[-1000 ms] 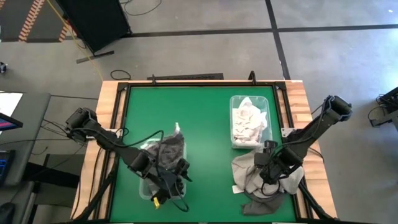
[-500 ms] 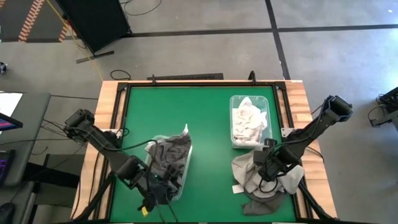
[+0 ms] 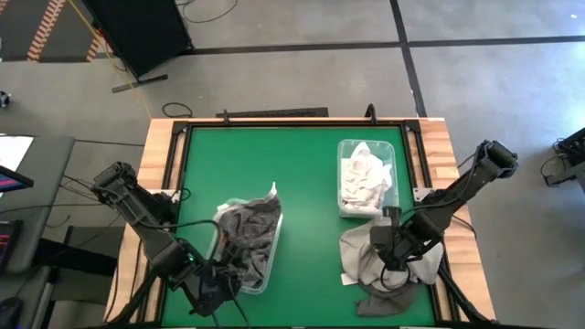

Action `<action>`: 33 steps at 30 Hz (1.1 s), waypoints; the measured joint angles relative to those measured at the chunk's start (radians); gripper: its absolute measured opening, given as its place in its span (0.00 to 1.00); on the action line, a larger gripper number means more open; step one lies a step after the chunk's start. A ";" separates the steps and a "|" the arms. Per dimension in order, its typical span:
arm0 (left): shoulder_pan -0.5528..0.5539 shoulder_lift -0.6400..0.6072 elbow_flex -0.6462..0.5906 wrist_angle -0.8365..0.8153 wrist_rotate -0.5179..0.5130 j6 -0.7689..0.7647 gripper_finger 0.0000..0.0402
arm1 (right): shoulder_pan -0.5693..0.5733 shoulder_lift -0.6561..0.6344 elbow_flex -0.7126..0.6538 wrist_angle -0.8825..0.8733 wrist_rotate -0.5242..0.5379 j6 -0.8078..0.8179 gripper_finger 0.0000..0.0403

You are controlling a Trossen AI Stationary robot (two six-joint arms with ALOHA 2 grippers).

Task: Sort towels by color in basket
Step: Put the gray towel into the top transparent bin

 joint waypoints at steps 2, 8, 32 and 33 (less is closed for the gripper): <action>-0.005 0.000 0.000 -0.014 -0.009 -0.022 0.66 | 0.000 0.000 0.049 -0.032 0.031 -0.027 0.06; -0.016 0.000 0.000 -0.026 -0.023 -0.051 0.66 | 0.001 0.000 0.217 -0.133 0.174 -0.128 0.06; -0.016 -0.001 0.001 -0.028 -0.032 -0.087 0.66 | -0.129 -0.010 0.698 -0.522 1.096 -0.354 0.06; -0.016 -0.001 0.001 -0.028 -0.032 -0.087 0.66 | -0.149 -0.011 0.704 -0.522 1.118 -0.367 0.06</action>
